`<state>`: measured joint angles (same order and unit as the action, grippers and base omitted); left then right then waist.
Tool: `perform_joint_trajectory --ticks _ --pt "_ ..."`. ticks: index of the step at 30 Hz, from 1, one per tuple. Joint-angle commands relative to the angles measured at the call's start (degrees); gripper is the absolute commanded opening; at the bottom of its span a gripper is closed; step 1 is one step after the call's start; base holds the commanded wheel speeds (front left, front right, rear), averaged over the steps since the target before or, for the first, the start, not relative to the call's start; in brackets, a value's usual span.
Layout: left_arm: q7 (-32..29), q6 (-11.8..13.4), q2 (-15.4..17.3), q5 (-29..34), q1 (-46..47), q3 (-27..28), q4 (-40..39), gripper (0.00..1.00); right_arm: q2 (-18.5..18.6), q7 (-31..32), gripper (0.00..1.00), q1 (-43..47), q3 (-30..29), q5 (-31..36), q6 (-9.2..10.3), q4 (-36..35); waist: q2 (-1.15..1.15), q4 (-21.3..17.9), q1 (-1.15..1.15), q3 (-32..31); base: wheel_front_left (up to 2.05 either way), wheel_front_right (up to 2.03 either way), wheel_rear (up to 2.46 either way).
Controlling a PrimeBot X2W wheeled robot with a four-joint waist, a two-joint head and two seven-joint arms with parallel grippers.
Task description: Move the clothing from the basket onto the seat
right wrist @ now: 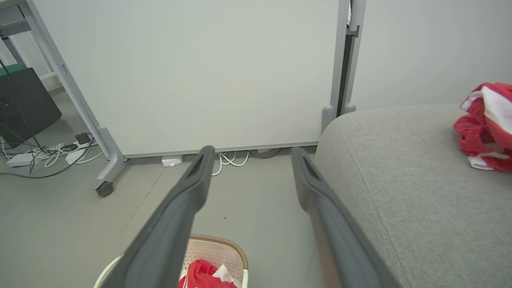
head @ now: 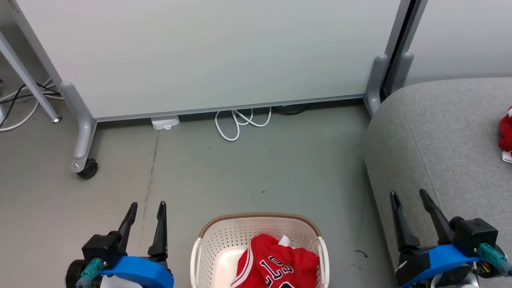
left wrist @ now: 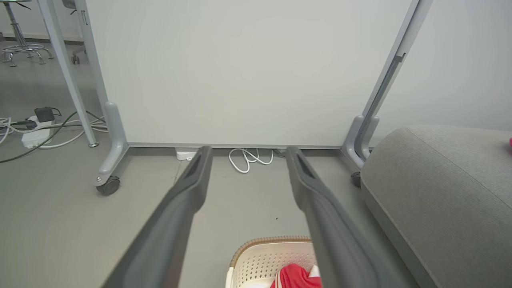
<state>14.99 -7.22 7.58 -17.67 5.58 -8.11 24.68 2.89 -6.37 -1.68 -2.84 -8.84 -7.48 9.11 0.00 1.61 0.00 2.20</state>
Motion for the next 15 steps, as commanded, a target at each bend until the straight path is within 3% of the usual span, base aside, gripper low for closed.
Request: perform_joint_trajectory --ticks 1,15 --pt "0.3 -0.4 0.3 -0.2 0.7 0.0 0.0 1.00 0.0 -0.3 1.00 -0.2 0.1 -0.3 -0.03 -0.1 0.00 0.0 0.00 0.0 0.00 0.00 0.00" --pt "0.3 -0.4 0.6 -0.5 1.7 -1.2 -0.1 1.00 0.0 -0.3 1.00 -1.9 2.4 -0.8 -0.03 -0.5 0.00 -2.3 0.00 2.8 0.00 0.00 0.00"
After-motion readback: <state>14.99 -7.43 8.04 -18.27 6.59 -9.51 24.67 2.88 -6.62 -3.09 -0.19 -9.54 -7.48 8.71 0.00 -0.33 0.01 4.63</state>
